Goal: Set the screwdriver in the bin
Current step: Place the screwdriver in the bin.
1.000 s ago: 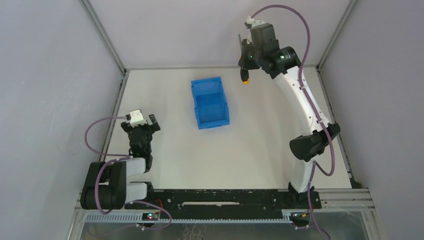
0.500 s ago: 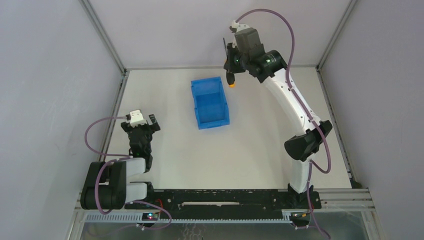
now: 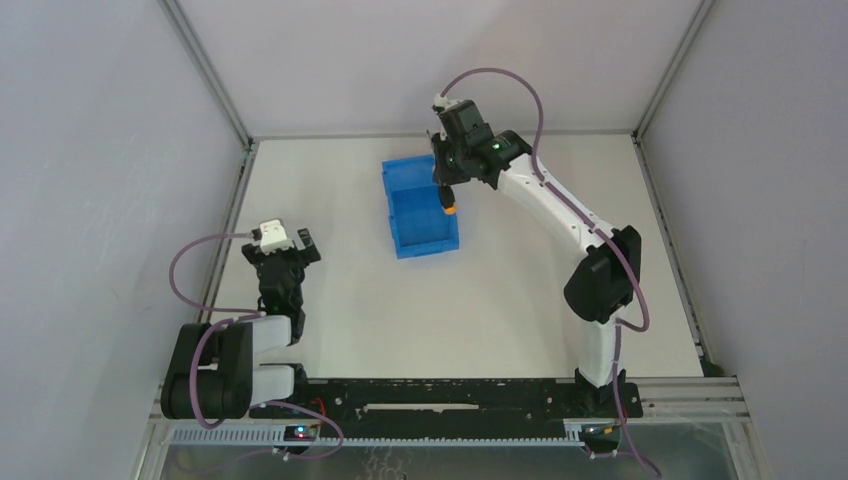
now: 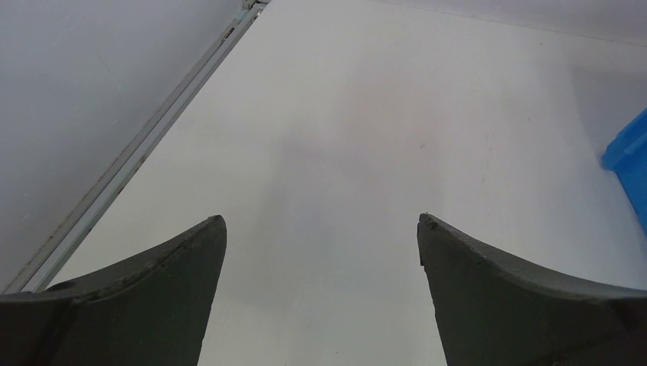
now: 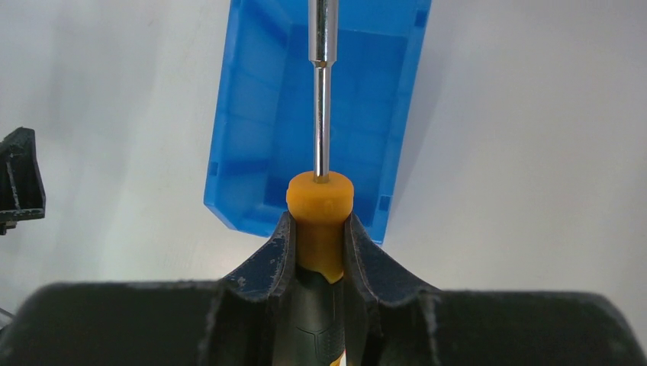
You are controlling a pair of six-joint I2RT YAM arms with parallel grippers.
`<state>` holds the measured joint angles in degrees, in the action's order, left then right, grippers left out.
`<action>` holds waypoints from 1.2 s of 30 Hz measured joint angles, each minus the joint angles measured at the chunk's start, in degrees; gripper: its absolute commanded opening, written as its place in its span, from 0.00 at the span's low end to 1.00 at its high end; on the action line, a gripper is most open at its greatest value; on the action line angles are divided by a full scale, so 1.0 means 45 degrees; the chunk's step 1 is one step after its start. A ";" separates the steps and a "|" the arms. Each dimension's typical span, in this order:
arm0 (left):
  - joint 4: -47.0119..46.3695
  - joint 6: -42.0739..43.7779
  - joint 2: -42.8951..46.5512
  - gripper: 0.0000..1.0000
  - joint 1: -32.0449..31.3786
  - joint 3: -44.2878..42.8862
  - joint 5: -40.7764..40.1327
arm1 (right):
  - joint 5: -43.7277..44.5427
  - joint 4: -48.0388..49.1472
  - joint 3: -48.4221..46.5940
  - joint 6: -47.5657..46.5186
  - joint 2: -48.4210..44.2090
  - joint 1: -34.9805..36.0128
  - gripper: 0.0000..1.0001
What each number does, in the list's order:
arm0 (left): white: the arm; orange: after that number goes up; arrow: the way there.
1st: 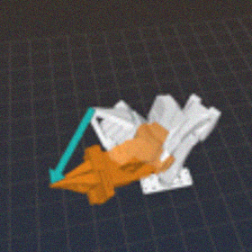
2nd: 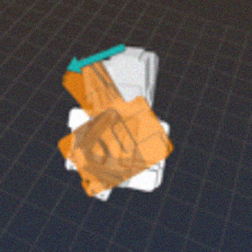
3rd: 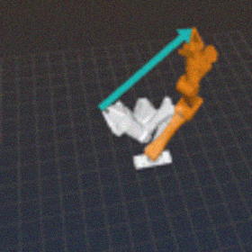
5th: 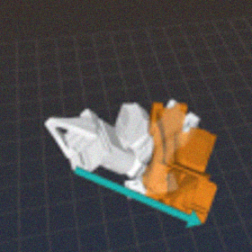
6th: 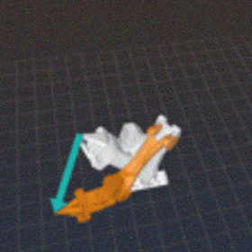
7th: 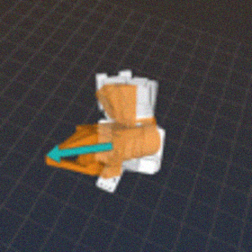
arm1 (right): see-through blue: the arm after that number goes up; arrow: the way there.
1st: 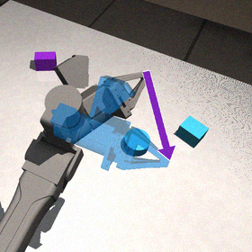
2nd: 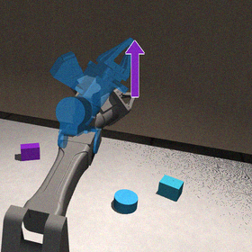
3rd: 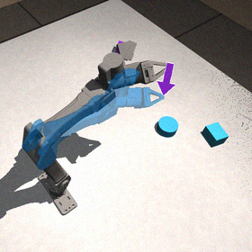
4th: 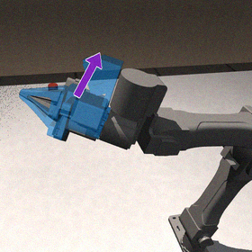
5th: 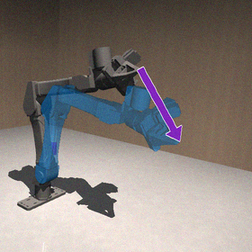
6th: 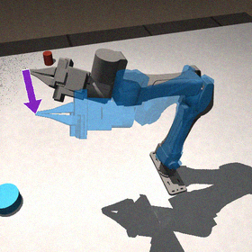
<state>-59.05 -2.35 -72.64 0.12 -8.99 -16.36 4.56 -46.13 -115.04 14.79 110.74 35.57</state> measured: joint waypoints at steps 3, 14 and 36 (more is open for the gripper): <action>0.0005 0.0000 -0.0005 1.00 0.0000 0.0000 0.0000 | -0.0053 0.0505 0.0476 0.0053 0.0117 0.0151 0.09; 0.0000 -0.0005 -0.0005 1.00 0.0000 0.0000 0.0000 | -0.0078 0.2050 0.1462 0.0107 0.1394 0.0549 0.08; 0.0000 -0.0005 -0.0005 1.00 0.0000 0.0000 0.0000 | 0.0685 0.4308 0.2511 -0.0602 0.3599 0.0646 0.24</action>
<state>-59.05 -2.37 -72.66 0.12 -8.99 -16.36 7.64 -26.74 -103.74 12.08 126.93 38.48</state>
